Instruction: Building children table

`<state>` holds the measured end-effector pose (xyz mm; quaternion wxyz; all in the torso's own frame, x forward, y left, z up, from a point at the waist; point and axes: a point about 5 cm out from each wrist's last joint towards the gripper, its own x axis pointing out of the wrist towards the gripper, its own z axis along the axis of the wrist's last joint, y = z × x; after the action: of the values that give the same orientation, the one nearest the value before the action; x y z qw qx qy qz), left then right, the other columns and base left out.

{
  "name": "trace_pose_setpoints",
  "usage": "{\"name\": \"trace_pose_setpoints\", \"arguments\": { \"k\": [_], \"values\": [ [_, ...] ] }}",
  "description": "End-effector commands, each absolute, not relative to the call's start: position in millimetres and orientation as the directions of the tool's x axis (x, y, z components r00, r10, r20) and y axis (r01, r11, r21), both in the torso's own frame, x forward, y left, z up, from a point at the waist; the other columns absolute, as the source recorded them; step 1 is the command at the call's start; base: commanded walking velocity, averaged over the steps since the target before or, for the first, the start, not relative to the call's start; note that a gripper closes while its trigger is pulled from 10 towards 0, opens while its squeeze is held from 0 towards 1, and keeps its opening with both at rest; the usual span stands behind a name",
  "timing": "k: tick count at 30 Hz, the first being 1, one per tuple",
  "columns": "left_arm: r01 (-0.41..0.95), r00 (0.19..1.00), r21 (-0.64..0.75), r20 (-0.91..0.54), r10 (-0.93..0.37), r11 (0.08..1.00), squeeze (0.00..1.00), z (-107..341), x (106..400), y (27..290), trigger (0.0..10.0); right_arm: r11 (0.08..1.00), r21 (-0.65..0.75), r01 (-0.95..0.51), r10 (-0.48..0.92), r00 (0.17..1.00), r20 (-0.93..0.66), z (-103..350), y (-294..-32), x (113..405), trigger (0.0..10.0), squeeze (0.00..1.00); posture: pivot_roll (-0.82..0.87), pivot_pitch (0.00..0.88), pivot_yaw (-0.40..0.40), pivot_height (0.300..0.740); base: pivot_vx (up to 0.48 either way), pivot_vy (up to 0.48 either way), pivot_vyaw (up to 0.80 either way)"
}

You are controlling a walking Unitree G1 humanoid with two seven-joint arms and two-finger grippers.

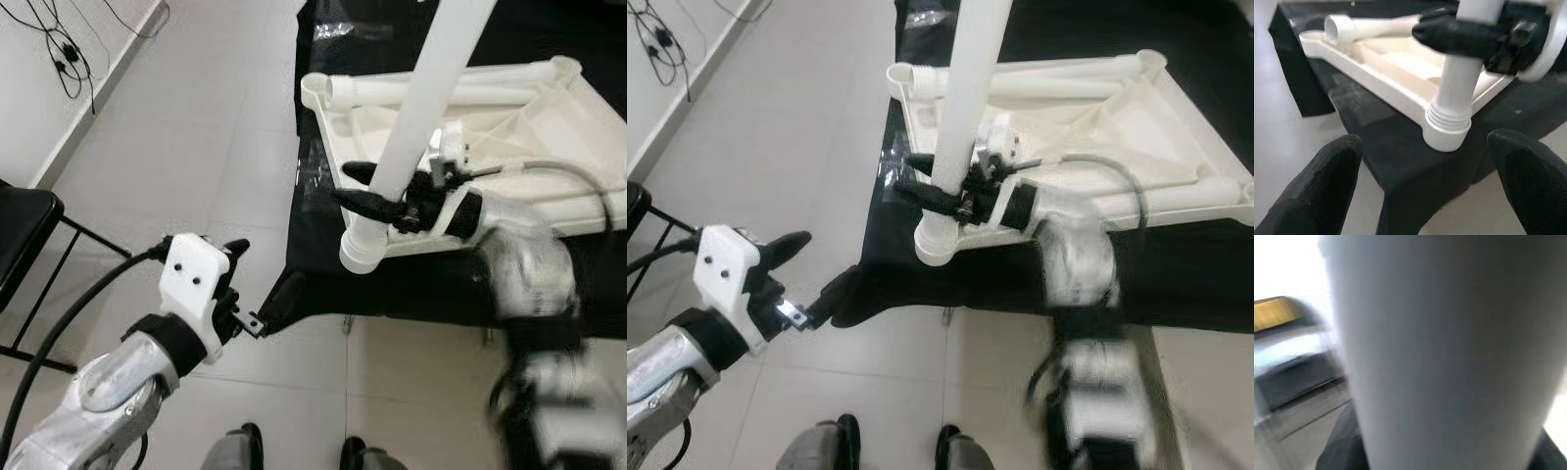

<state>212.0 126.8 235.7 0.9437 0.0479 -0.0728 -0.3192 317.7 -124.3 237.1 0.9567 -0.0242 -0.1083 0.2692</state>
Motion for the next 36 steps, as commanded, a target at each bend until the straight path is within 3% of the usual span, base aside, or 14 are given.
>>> {"name": "trace_pose_setpoints", "arguments": {
  "k": [1,3,4,5,12,13,16,18,24,25,27,28,31,36],
  "values": [
    [0.601,0.783,0.147,0.087,-0.616,0.785,0.00,231,210,127,10.0,0.976,-0.126,-0.180,0.176,0.983,-0.044,193,-165,317,0.0,0.00,0.19,0.215,-0.064,0.740,0.000,0.000,0.00],
    [0.605,0.779,0.144,0.098,-0.619,0.783,0.00,233,217,127,10.0,0.969,-0.093,-0.231,0.222,0.970,-0.095,170,-139,291,0.0,0.00,0.15,0.178,-0.028,0.740,0.000,0.000,0.00],
    [0.605,0.779,0.144,0.098,-0.619,0.783,0.00,233,217,127,10.0,0.969,-0.093,-0.231,0.222,0.970,-0.095,170,-139,291,0.0,0.00,0.15,0.178,-0.028,0.740,0.000,0.000,0.00],
    [0.615,0.770,0.150,0.099,-0.631,0.774,0.00,233,222,124,10.0,0.956,-0.044,-0.291,0.287,0.955,-0.078,168,-123,293,0.0,0.00,0.15,0.160,-0.026,0.740,0.000,0.000,0.00],
    [0.622,0.762,0.160,0.103,-0.639,0.767,0.00,234,224,122,10.0,0.944,-0.015,-0.331,0.330,0.943,-0.044,186,-107,305,0.0,0.00,0.16,0.148,-0.032,0.740,0.000,0.000,0.00],
    [0.619,0.765,0.163,0.096,-0.637,0.768,0.00,233,225,124,10.0,0.937,0.008,-0.348,0.348,0.937,-0.019,193,-100,306,10.0,0.00,0.16,0.149,-0.034,0.740,0.000,0.000,0.00],
    [0.617,0.768,0.165,0.089,-0.634,0.770,0.00,231,225,126,10.0,0.932,0.024,-0.361,0.361,0.933,-0.003,198,-97,306,10.0,0.00,0.16,0.150,-0.034,0.740,0.000,0.000,0.00],
    [0.625,0.764,0.156,0.080,-0.641,0.765,0.00,228,224,127,10.0,0.896,0.053,-0.441,0.438,0.897,0.060,212,-96,309,10.0,1.00,0.16,0.162,-0.032,0.740,0.000,0.000,0.00],
    [0.659,0.738,0.137,0.076,-0.671,0.740,0.00,226,217,120,10.0,0.772,-0.059,-0.633,0.631,0.750,0.197,253,-108,325,10.0,1.00,0.17,0.182,-0.034,0.740,0.000,0.000,0.00],
    [0.661,0.736,0.135,0.079,-0.673,0.738,0.00,226,216,118,10.0,0.713,-0.124,-0.690,0.699,0.686,0.200,265,-116,333,10.0,1.00,0.17,0.189,-0.034,0.740,0.000,0.000,0.00],
    [0.661,0.735,0.135,0.081,-0.673,0.738,0.00,227,215,118,10.0,0.695,-0.151,-0.703,0.718,0.669,0.193,268,-119,335,10.0,1.00,0.17,0.193,-0.035,0.740,0.000,0.000,0.00],
    [0.662,0.734,0.131,0.081,-0.674,0.738,0.00,227,213,117,10.0,0.633,-0.167,-0.756,0.774,0.608,0.177,272,-122,339,10.0,0.00,0.18,0.203,-0.040,0.740,0.000,0.000,0.00],
    [0.667,0.733,0.123,0.073,-0.677,0.735,0.00,227,204,115,10.0,0.449,-0.188,-0.873,0.893,0.433,0.122,276,-128,345,10.0,0.00,0.19,0.212,-0.042,0.740,0.000,0.000,0.00],
    [0.679,0.724,0.116,0.056,-0.688,0.725,0.00,226,191,112,10.0,0.352,-0.151,-0.924,0.936,0.344,0.078,279,-129,357,10.0,0.00,0.21,0.229,-0.052,0.740,0.000,0.000,0.00]
  ]
}}
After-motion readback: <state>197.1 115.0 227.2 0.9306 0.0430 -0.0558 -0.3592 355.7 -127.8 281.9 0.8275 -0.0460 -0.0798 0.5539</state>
